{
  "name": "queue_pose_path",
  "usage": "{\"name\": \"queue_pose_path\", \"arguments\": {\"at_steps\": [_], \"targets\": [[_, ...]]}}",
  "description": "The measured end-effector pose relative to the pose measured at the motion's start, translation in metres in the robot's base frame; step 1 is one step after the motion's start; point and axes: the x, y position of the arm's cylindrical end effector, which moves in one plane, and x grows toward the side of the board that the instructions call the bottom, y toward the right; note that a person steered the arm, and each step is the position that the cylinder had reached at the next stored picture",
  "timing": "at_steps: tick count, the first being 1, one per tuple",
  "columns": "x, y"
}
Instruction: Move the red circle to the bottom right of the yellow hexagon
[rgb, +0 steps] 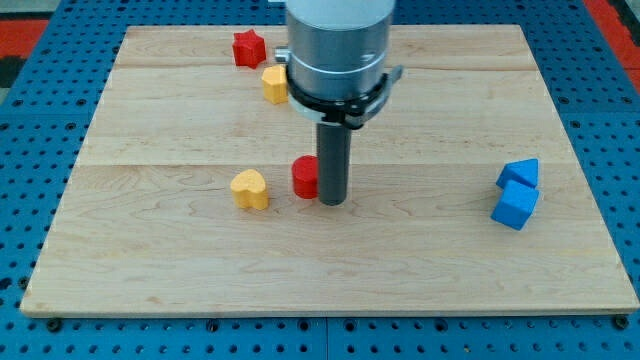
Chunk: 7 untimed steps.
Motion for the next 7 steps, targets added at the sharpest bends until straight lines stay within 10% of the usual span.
{"name": "queue_pose_path", "arguments": {"at_steps": [7], "targets": [[-0.095, -0.049]]}}
